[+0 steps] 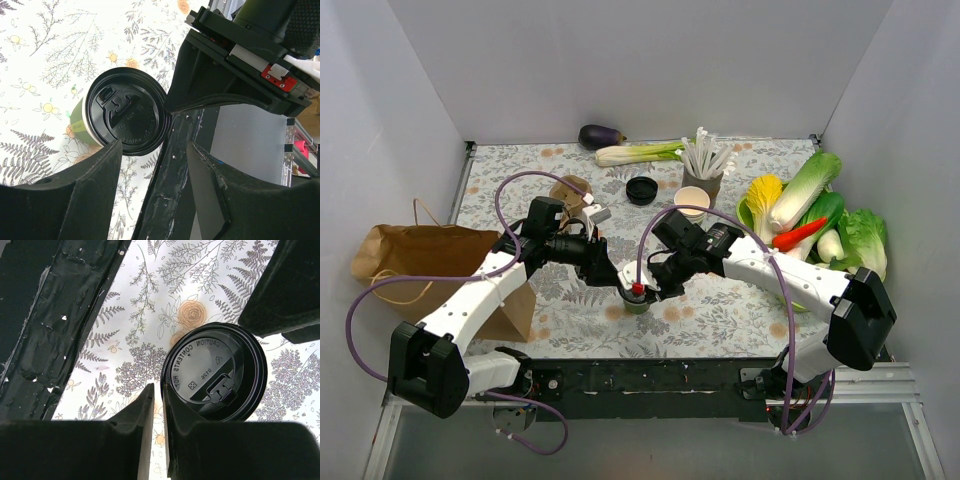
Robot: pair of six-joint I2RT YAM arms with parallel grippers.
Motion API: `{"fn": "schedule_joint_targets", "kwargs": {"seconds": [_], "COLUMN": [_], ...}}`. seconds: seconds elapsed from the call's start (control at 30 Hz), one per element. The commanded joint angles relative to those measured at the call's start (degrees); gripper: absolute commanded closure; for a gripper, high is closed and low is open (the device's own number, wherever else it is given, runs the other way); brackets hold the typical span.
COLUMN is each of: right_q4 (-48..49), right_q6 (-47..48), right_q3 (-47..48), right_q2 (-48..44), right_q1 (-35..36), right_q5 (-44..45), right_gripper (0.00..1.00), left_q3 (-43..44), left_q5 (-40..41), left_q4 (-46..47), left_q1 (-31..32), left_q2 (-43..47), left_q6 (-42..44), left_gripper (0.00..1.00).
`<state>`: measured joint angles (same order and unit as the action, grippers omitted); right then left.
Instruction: Pack the takeout coffee
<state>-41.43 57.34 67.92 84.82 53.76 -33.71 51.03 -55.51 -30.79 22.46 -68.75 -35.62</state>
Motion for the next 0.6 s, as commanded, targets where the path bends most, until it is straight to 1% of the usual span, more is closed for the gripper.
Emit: {"fn": "schedule_joint_targets", "kwargs": {"seconds": [0.0, 0.13, 0.17, 0.27, 0.43, 0.53, 0.57], "right_q4": [1.4, 1.4, 1.3, 0.7, 0.0, -0.6, -0.2], "right_q6": [1.3, 1.3, 1.2, 0.8, -3.1, -8.5, -11.8], "right_q3": [0.5, 0.5, 0.6, 1.9, 6.4, 8.6, 9.5], "right_q2": [0.1, 0.1, 0.1, -0.3, -2.0, -2.5, -2.6], "right_q1": [0.4, 0.5, 0.5, 0.5, 0.0, -1.5, -2.2], "right_q5": [0.8, 0.8, 0.8, 0.7, -0.7, -4.3, -6.4], "right_gripper": [0.81, 0.87, 0.92, 0.99, 0.99, 0.99, 0.99], "left_q3": [-0.3, -0.3, -0.3, 0.0, 0.5, 1.2, 1.3], "left_q5": [-0.1, -0.1, -0.1, 0.0, 1.2, 2.6, 3.4], "left_q4": [1.2, 1.3, 1.2, 1.1, -0.1, -1.5, -1.7], "left_q1": [-0.4, -0.3, -0.3, -0.3, -0.3, -0.3, -0.4], "left_q2": [1.6, 1.4, 1.3, 1.3, 1.8, 2.6, 2.7], "left_q6": [0.1, 0.1, 0.1, 0.1, 1.0, 2.1, 2.3], "left_gripper": [0.46, 0.46, 0.46, 0.46, 0.46, 0.46, 0.45]}}
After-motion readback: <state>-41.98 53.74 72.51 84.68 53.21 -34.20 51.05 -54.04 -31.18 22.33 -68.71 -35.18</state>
